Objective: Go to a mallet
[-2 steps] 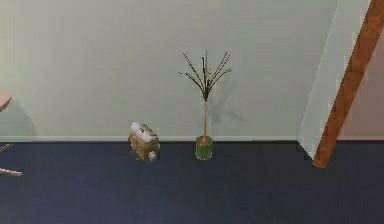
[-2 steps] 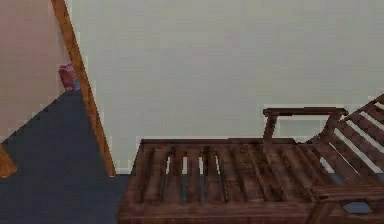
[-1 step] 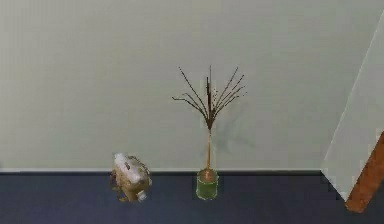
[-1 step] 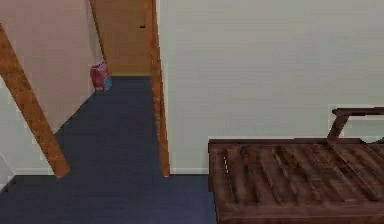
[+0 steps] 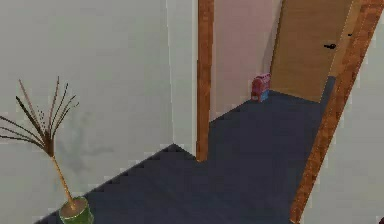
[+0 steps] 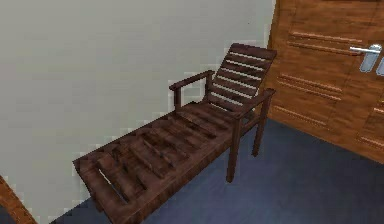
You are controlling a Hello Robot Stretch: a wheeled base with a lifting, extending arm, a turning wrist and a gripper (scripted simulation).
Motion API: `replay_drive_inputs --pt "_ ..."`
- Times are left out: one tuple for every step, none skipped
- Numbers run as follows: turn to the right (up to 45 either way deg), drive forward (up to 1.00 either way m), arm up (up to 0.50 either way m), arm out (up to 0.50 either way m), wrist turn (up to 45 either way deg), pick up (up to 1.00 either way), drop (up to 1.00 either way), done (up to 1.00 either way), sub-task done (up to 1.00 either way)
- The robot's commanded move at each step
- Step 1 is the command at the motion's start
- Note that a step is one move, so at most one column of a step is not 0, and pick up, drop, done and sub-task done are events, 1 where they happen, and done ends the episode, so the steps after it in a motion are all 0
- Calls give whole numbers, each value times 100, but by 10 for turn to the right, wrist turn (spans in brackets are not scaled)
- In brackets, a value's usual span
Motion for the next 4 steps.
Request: replay_drive_inputs --pt "120 0 0 0 0 0 0 0 0" --pt "0 20 0 0 0 0 0 0 0" --pt "0 100 0 0 0 0 0 0 0" --pt "0 20 0 0 0 0 0 0 0"
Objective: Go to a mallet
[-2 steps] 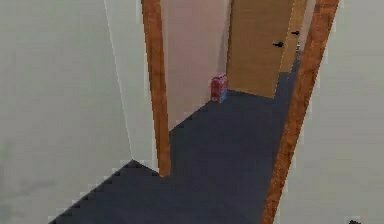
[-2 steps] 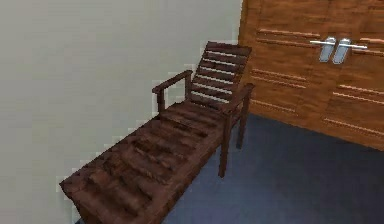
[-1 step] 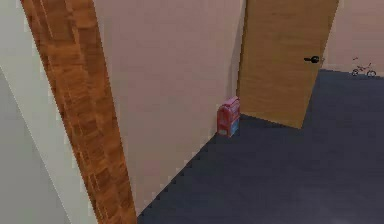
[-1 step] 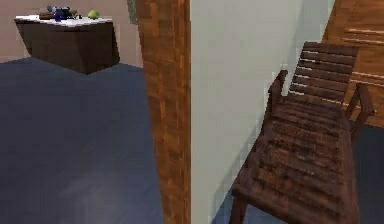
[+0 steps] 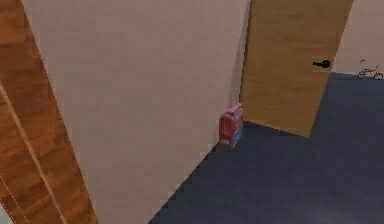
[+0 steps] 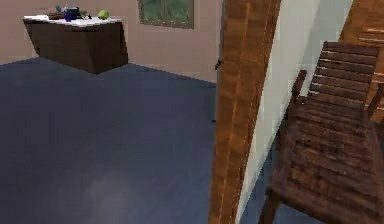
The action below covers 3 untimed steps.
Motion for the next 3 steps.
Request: replay_drive_inputs --pt "420 0 0 0 0 0 0 0 0" --pt "0 100 0 0 0 0 0 0 0" --pt "0 100 0 0 0 0 0 0 0"
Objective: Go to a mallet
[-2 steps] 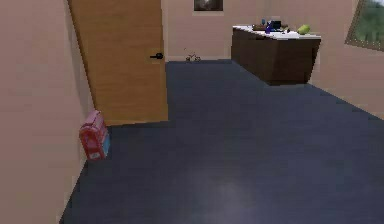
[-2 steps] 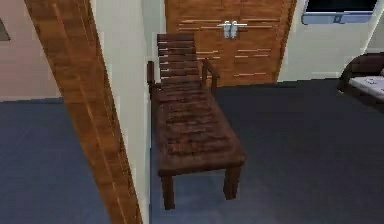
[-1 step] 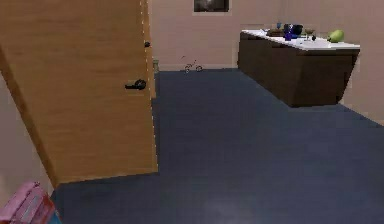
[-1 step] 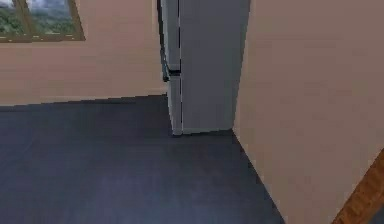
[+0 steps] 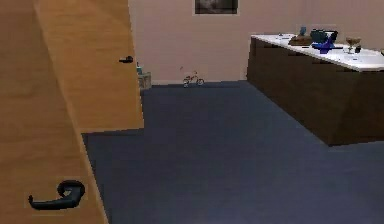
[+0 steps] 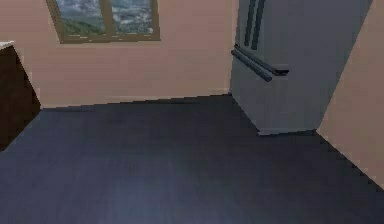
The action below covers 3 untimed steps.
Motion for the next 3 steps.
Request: replay_drive_inputs --pt "60 0 0 0 0 0 0 0 0" --pt "0 35 0 0 0 0 0 0 0" --pt "450 0 0 0 0 0 0 0 0"
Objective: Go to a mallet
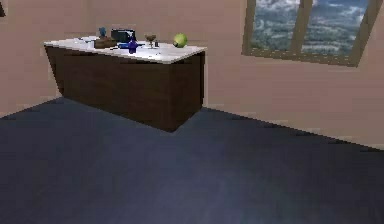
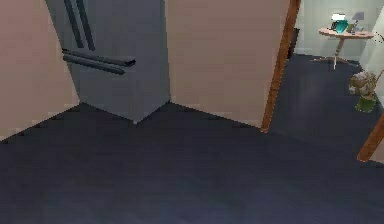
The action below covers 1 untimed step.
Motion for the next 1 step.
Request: replay_drive_inputs --pt "270 0 0 0 0 0 0 0 0"
